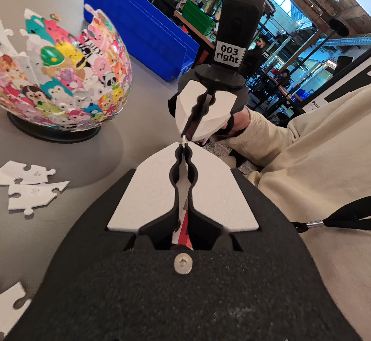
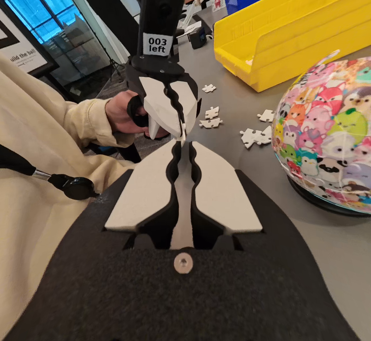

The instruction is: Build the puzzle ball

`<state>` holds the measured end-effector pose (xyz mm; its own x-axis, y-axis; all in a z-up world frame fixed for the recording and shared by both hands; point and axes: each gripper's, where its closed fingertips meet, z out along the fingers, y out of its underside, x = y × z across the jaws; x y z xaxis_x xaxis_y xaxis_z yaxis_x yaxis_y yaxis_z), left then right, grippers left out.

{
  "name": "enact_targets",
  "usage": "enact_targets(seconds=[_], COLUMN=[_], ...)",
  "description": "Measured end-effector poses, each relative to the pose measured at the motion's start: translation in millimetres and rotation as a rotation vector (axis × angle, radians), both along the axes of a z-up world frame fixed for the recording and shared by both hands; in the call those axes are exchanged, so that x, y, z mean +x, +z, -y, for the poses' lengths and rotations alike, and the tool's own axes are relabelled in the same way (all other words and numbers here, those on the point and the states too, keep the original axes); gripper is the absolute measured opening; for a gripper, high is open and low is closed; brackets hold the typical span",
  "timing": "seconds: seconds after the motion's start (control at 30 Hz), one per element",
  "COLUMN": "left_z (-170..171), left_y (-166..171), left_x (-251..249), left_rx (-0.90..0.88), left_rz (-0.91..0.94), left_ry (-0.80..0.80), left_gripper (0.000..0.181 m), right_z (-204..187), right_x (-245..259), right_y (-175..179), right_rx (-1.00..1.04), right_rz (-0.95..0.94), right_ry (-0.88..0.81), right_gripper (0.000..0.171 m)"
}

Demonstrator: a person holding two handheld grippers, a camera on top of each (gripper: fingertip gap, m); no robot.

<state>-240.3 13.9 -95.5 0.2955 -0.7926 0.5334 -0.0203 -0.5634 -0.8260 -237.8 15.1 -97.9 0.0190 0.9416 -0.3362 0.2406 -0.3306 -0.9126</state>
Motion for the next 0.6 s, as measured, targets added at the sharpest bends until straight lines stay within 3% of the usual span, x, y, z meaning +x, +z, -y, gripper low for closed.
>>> enact_targets(seconds=[0.3,0.4,0.6], left_z=[5,0,8], left_y=[-1,-6,-10], left_x=[6,0,-2], left_rx=[0.056,0.093,0.185], left_rz=[-0.031,-0.149,-0.385], left_ry=[-0.032,-0.045,-0.200], left_gripper=[0.003,0.022,0.018], right_z=[6,4,7], right_x=[0,2,5], right_y=[-4,-12,-18], right_rx=[-0.004,0.029,0.105], right_rz=[0.045,0.117,0.211], right_ry=[0.019,0.015,0.032], right_gripper=[0.001,0.001,0.001])
